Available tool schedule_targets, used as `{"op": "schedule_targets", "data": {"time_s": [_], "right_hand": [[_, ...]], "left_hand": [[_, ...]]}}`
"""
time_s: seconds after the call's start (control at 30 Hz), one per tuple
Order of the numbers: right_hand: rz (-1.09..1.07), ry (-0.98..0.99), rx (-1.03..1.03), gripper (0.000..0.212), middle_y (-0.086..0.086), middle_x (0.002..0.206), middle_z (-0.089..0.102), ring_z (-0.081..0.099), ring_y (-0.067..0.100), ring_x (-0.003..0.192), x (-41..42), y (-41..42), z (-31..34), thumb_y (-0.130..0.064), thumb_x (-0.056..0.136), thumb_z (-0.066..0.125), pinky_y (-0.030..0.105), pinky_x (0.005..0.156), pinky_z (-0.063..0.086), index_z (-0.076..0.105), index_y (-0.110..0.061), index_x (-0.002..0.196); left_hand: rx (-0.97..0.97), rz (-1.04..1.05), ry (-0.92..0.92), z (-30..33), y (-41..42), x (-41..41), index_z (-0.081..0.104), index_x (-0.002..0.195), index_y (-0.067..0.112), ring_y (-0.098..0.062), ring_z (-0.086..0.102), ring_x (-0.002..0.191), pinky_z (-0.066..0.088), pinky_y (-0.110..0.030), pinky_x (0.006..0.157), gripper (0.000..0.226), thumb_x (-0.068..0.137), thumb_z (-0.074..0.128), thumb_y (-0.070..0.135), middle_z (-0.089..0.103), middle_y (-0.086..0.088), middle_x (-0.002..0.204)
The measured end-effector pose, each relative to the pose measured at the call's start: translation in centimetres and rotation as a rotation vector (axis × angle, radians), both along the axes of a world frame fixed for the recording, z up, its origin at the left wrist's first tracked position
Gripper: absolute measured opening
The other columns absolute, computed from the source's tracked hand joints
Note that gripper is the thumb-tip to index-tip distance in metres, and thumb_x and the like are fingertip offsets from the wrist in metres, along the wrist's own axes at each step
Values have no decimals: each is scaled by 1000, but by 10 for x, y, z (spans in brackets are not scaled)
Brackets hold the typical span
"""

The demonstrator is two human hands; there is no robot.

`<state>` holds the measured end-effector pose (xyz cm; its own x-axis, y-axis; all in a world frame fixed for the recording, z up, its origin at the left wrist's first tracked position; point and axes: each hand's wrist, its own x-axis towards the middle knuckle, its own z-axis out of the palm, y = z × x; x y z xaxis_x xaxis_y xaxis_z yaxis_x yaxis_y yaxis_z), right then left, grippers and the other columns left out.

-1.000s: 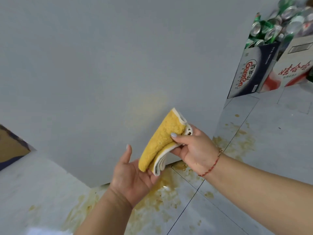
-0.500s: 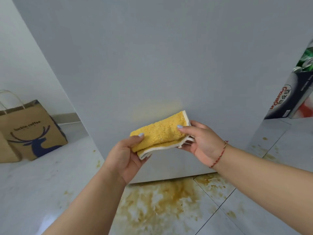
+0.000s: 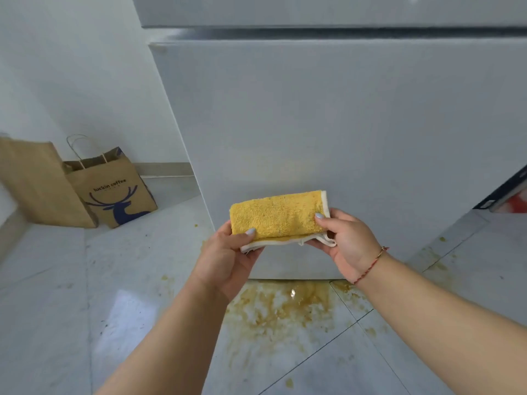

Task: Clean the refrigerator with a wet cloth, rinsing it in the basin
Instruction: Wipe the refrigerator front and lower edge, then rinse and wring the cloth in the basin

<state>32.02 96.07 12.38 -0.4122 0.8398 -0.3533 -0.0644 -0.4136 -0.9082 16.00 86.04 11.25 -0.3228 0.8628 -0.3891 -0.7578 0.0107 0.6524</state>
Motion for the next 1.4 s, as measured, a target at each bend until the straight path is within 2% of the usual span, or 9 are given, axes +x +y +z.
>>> {"op": "schedule_targets", "data": {"time_s": [0.3,0.43,0.6,0.77,0.87,1.03,1.13,1.27,1.4], "right_hand": [[117,-515,149,37,1,104,58,56,13,90,-12,-52,103,-18,85,67,31,90,47,50,-19,119],[302,-462,363,33,-4,108,56,55,7,96,-42,-91,164,-19,80,74,25,90,47,55,-26,105],[607,-389,576,54,-16,114,54,49,-4,108,-95,-140,227,-53,64,74,12,86,39,53,-34,110],[650,-192,280,12,3,99,70,64,22,99,-145,-166,260,-23,91,62,29,84,52,66,-20,102],[599,-131,45,21,15,90,70,65,33,89,-170,-175,274,-20,98,50,48,89,50,68,-10,93],[729,-326,200,19,6,89,63,59,20,80,-207,-207,283,-30,97,51,35,70,51,58,-13,98],[808,-388,391,19,1,82,55,54,16,77,-226,-246,282,-33,93,57,27,66,44,52,-15,94],[1124,-226,210,24,7,77,61,59,17,71,-245,-322,284,-34,95,53,29,65,50,58,-11,88],[1321,-136,9,45,8,80,67,65,19,73,-258,-388,284,-48,89,57,29,64,53,63,-4,95]], "left_hand": [[-93,124,-22,127,-64,-10,59,114,-3,-21,68,81,56,-30,82,37,80,62,10,68,-13,93],[-159,173,18,177,-101,-22,60,110,-4,-20,68,71,59,-26,67,38,78,65,15,67,-14,85],[-168,161,40,232,-152,-44,60,112,-7,-31,67,86,56,-36,79,48,79,65,27,67,-26,99],[-62,211,31,273,-207,-78,59,111,-9,-26,68,83,57,-32,78,33,82,63,6,68,-21,96],[-63,243,83,293,-242,-93,60,107,-12,-25,67,80,57,-32,77,30,81,66,2,66,-20,93],[-181,407,166,310,-296,-96,60,114,-7,-32,65,93,50,-52,94,35,88,61,17,67,-20,101],[-229,587,162,306,-329,-93,58,110,6,-29,62,85,51,-51,82,32,83,64,21,66,-14,93],[-211,787,139,301,-377,-85,55,113,15,-25,59,74,48,-42,74,27,87,62,8,61,-13,82],[-240,867,170,297,-430,-77,55,124,10,-37,63,107,51,-50,94,48,79,68,-3,66,-23,115]]}}
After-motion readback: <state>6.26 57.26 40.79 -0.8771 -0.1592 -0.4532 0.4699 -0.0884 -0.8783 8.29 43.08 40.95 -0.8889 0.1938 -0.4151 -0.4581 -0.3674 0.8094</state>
